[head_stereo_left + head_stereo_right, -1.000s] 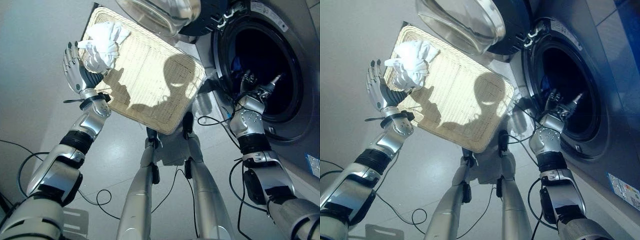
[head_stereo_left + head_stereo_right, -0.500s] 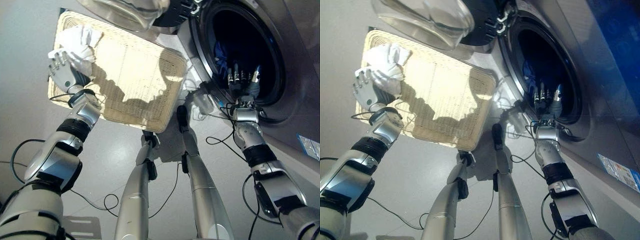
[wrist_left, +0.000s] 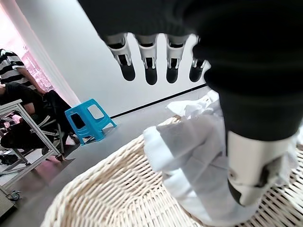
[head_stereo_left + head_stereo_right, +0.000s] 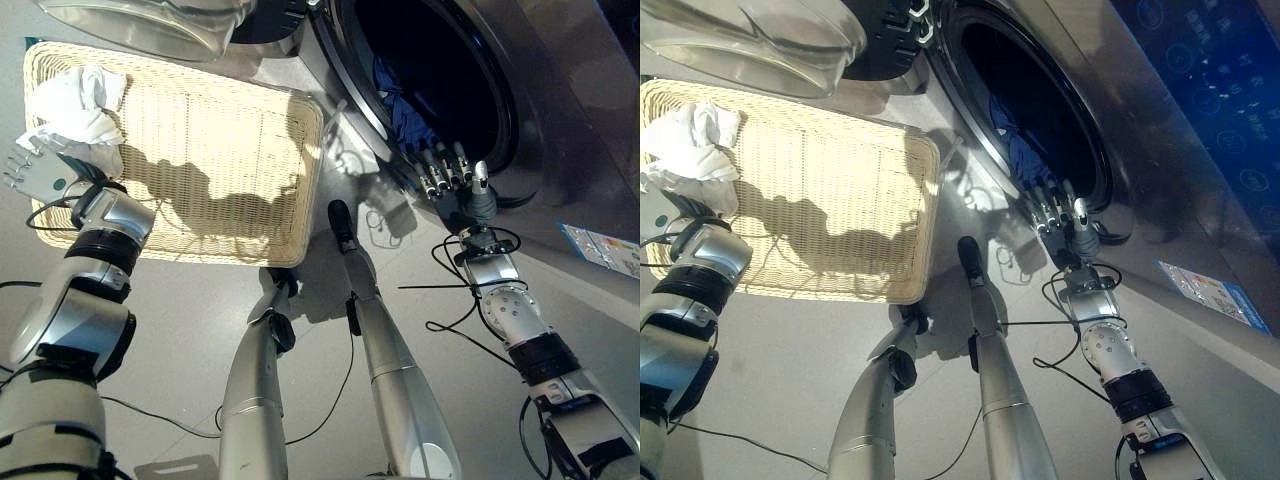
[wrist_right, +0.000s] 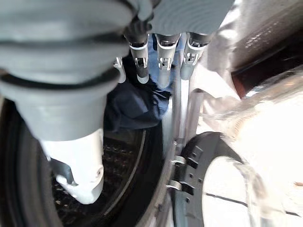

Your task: Put the clothes into the washing machine.

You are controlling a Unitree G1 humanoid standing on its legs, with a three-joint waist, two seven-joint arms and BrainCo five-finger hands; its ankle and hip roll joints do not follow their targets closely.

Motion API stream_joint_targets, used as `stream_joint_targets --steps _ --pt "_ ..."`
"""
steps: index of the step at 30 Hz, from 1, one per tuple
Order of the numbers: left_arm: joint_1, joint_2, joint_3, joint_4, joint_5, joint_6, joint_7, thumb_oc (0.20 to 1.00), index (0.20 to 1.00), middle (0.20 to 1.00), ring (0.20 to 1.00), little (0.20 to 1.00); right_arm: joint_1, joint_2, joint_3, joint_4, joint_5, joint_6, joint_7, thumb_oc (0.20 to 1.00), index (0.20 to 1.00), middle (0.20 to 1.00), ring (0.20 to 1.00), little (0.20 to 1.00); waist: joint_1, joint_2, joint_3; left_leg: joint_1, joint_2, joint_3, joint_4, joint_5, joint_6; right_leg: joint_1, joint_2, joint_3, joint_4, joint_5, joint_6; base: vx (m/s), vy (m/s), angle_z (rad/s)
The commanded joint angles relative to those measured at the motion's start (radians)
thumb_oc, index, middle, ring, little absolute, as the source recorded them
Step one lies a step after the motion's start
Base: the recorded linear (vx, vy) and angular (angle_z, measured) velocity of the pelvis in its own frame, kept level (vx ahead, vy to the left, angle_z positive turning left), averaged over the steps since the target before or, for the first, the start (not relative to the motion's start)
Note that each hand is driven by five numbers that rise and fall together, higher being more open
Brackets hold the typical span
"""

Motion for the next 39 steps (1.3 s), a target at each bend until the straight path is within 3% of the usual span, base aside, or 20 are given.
stream_joint_targets --steps 1,3,4,5,6,9,13,20,26,30,32,33,39 --pt "-0.004 0.154 0.021 0.023 0.044 0.021 0.036 1.0 1.0 1.0 1.0 1.0 0.069 -0.004 -0.019 -0.114 -0.057 0.068 0.074 1.0 1.0 1.0 1.0 1.0 -0.011 -0.085 -0.018 0.035 -0.044 0.007 0.023 -0.025 -0.045 -0.01 -0.007 -0.084 0.048 -0.058 0.087 0.01 0.093 -0.06" --pt "-0.024 0.179 0.021 0.032 -0.01 -0.052 0.081 1.0 1.0 1.0 1.0 1.0 0.1 -0.03 0.004 -0.136 -0.076 0.154 0.164 1.0 1.0 1.0 1.0 1.0 -0.024 -0.099 -0.018 0.005 -0.044 0.001 0.05 -0.04 -0.04 -0.039 0.0 -0.075 0.066 -0.058 0.085 0.01 0.074 -0.04" --pt "-0.024 0.179 0.021 0.032 -0.01 -0.052 0.081 1.0 1.0 1.0 1.0 1.0 0.1 -0.03 0.004 -0.136 -0.076 0.154 0.164 1.0 1.0 1.0 1.0 1.0 -0.024 -0.099 -0.018 0.005 -0.044 0.001 0.05 -0.04 -0.04 -0.039 0.0 -0.075 0.066 -0.058 0.085 0.0 0.065 -0.03" --pt "-0.046 0.189 0.026 0.055 -0.065 -0.16 0.085 0.382 0.382 0.382 0.382 0.382 0.118 -0.049 0.032 -0.137 -0.114 0.188 0.224 1.0 1.0 1.0 1.0 1.0 -0.031 -0.106 -0.018 -0.017 -0.047 -0.011 0.07 -0.051 -0.038 -0.06 0.005 -0.065 0.081 -0.059 0.084 0.0 0.044 -0.01" --pt "-0.065 0.194 0.029 0.071 -0.09 -0.226 0.074 0.2 0.2 0.2 0.2 0.2 0.127 -0.067 0.051 -0.133 -0.135 0.192 0.258 1.0 1.0 1.0 1.0 1.0 -0.033 -0.112 -0.018 -0.03 -0.05 -0.019 0.083 -0.056 -0.036 -0.071 0.009 -0.061 0.092 -0.062 0.082 0.0 0.043 -0.01" --pt "-0.109 0.193 0.033 0.114 -0.081 -0.354 0.044 0.2 0.2 0.2 0.2 0.2 0.117 -0.088 0.086 -0.12 -0.19 0.177 0.278 1.0 1.0 1.0 1.0 1.0 -0.034 -0.121 -0.018 -0.046 -0.054 -0.03 0.089 -0.059 -0.034 -0.079 0.016 -0.063 0.1 -0.068 0.081 0.0 0.0 0.0" --pt "-0.144 0.192 0.019 0.146 -0.059 -0.455 0.045 0.2 0.2 0.2 0.2 0.2 0.098 -0.097 0.113 -0.108 -0.202 0.159 0.251 1.0 1.0 1.0 1.0 1.0 -0.032 -0.128 -0.018 -0.041 -0.057 -0.037 0.074 -0.051 -0.033 -0.073 0.025 -0.062 0.102 -0.072 0.081 -0.01 0.024 0.05" --pt "-0.144 0.173 0.02 0.105 -0.019 -0.542 0.075 0.2 0.2 0.2 0.2 0.2 0.121 -0.056 0.118 -0.133 -0.236 0.153 0.206 1.0 1.0 1.0 1.0 1.0 -0.021 -0.119 -0.018 -0.007 -0.068 -0.055 0.011 -0.016 -0.034 -0.047 0.036 -0.052 0.1 -0.082 0.075 -0.02 -0.02 0.06" --pt "-0.065 0.148 0.08 -0.047 -0.021 -0.681 0.119 0.2 0.2 0.2 0.2 0.2 0.159 -0.001 0.132 -0.196 -0.313 0.153 0.135 1.0 1.0 1.0 1.0 1.0 0.017 -0.097 -0.018 0.062 -0.073 -0.09 -0.089 0.046 -0.039 0.011 0.048 -0.064 0.12 -0.122 0.064 -0.04 -0.075 0.14" --pt "0.0 0.133 0.107 -0.141 0.023 -0.691 0.125 0.2 0.2 0.2 0.2 0.2 0.18 0.015 0.125 -0.217 -0.329 0.156 0.109 1.0 1.0 1.0 1.0 1.0 0.04 -0.081 -0.018 0.096 -0.074 -0.113 -0.145 0.081 -0.041 0.042 0.053 -0.072 0.129 -0.145 0.056 -0.05 -0.091 0.18" --pt "0.101 0.094 0.136 -0.277 0.112 -0.688 0.15 0.2 0.2 0.2 0.2 0.2 0.2 0.052 0.122 -0.236 -0.382 0.158 0.08 1.0 1.0 1.0 1.0 1.0 0.073 -0.057 -0.018 0.136 -0.071 -0.145 -0.225 0.133 -0.044 0.08 0.053 -0.088 0.139 -0.172 0.045 -0.11 -0.178 0.2" --pt "0.112 0.086 0.147 -0.301 0.134 -0.694 0.149 0.2 0.2 0.2 0.2 0.2 0.19 0.057 0.119 -0.24 -0.398 0.152 0.073 1.0 1.0 1.0 1.0 1.0 0.08 -0.053 -0.018 0.116 -0.069 -0.139 -0.247 0.172 -0.04 0.061 0.049 -0.096 0.138 -0.153 0.038 -0.14 -0.225 0.28" --pt "0.264 0.006 0.202 -0.491 0.171 -0.747 0.048 0.2 0.2 0.2 0.2 0.2 0.168 0.098 0.131 -0.207 -0.556 0.118 -0.019 1.0 1.0 1.0 1.0 1.0 0.147 -0.005 -0.018 0.188 -0.057 -0.201 -0.376 0.248 -0.055 0.14 0.039 -0.158 0.154 -0.192 0.032 -0.06 -0.162 0.28"
